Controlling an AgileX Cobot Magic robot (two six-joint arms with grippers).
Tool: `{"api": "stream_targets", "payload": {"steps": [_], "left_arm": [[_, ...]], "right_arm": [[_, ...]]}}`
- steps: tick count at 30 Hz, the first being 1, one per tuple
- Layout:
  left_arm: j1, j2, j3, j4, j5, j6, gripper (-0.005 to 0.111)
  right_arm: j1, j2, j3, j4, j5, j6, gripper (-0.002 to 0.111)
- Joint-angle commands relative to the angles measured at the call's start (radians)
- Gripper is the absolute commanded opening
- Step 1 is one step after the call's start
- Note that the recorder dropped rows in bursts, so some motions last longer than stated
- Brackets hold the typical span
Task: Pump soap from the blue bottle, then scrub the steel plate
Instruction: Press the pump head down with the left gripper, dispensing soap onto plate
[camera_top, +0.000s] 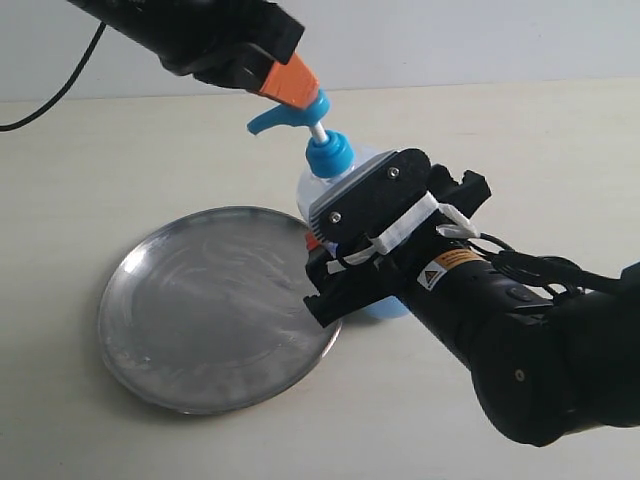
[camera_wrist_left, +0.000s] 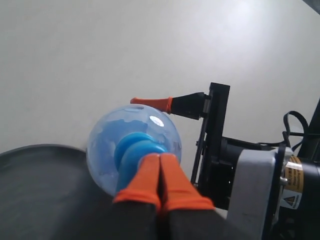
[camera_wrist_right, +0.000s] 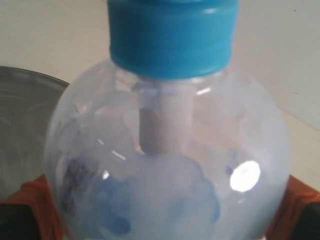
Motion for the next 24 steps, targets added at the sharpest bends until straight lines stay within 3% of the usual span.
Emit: {"api": "stream_targets", "payload": {"steps": [1,24], "left_arm": [[-0.005,0.029,0.010,0.018,0.046,-0.007,0.000],[-0.005,0.123,0.012,0.072,0.119,-0.032,0.000]], "right_arm": [[0.002,0.000,-0.004,-0.072,0.034,0.002,0.000],[0.002,0.000,-0.004,-0.076,0.027,0.006,0.000]]}}
